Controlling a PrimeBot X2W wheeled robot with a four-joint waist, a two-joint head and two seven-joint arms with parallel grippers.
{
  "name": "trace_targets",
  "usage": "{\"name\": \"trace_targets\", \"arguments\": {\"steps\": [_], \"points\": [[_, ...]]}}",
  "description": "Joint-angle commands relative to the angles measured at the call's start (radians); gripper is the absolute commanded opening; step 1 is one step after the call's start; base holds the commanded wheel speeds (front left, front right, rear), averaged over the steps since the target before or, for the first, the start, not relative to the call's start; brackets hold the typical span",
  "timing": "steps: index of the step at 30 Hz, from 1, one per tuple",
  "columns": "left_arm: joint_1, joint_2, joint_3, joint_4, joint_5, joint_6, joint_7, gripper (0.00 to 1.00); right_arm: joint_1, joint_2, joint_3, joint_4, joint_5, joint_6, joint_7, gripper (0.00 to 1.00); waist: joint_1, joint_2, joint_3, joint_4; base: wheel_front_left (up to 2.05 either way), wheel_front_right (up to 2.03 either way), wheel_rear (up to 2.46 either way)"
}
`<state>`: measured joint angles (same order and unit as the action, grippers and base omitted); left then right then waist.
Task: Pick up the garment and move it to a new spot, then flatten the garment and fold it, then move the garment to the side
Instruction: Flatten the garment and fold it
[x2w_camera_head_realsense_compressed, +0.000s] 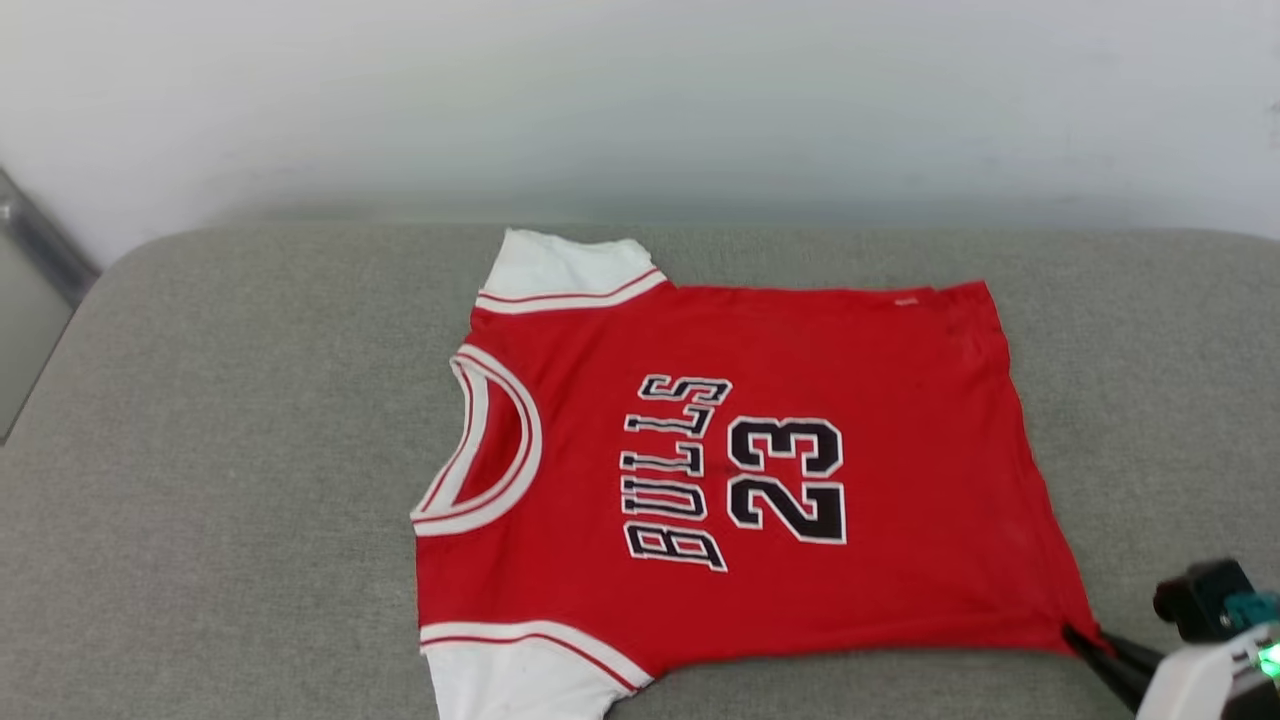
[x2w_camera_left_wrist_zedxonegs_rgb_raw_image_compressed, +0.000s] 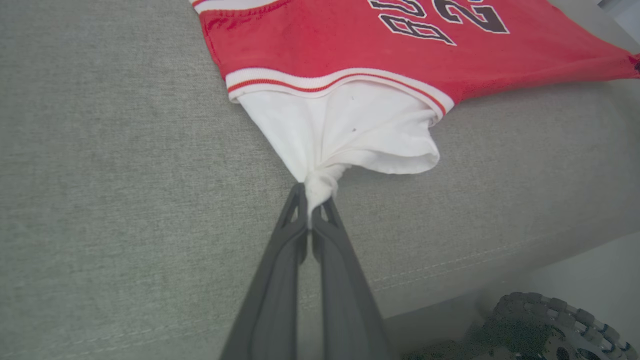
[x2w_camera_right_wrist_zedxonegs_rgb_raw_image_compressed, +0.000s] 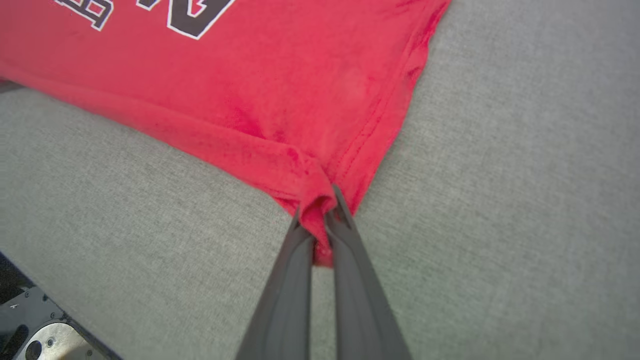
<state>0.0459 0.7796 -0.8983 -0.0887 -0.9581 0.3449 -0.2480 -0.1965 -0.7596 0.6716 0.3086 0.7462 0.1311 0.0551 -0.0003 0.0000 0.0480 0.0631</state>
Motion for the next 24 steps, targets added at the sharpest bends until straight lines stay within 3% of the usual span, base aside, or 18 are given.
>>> {"name": "trace_targets", "arguments": {"steps": [1,9,24], "points": [[0.027,0.001,-0.004,-0.018,-0.009,0.012,0.004,0.00,0.057,-0.009,-0.025,-0.018,-0.009,-0.001,0.008,0.00,0.0003,0.0000,-0.017,0.007,0.00,0.00,0.00],[0.077,0.018,-0.012,-0.073,-0.023,0.043,0.014,0.00,0.239,0.022,-0.183,-0.103,-0.052,-0.001,0.053,0.00,0.0003,0.0000,-0.029,0.020,0.00,0.00,0.00],[-0.188,0.086,0.057,-0.063,0.091,-0.021,0.051,0.00,0.179,0.130,-0.390,-0.257,-0.146,-0.001,0.139,0.00,0.0003,0.0000,0.071,-0.002,0.00,0.00,0.00]]}}
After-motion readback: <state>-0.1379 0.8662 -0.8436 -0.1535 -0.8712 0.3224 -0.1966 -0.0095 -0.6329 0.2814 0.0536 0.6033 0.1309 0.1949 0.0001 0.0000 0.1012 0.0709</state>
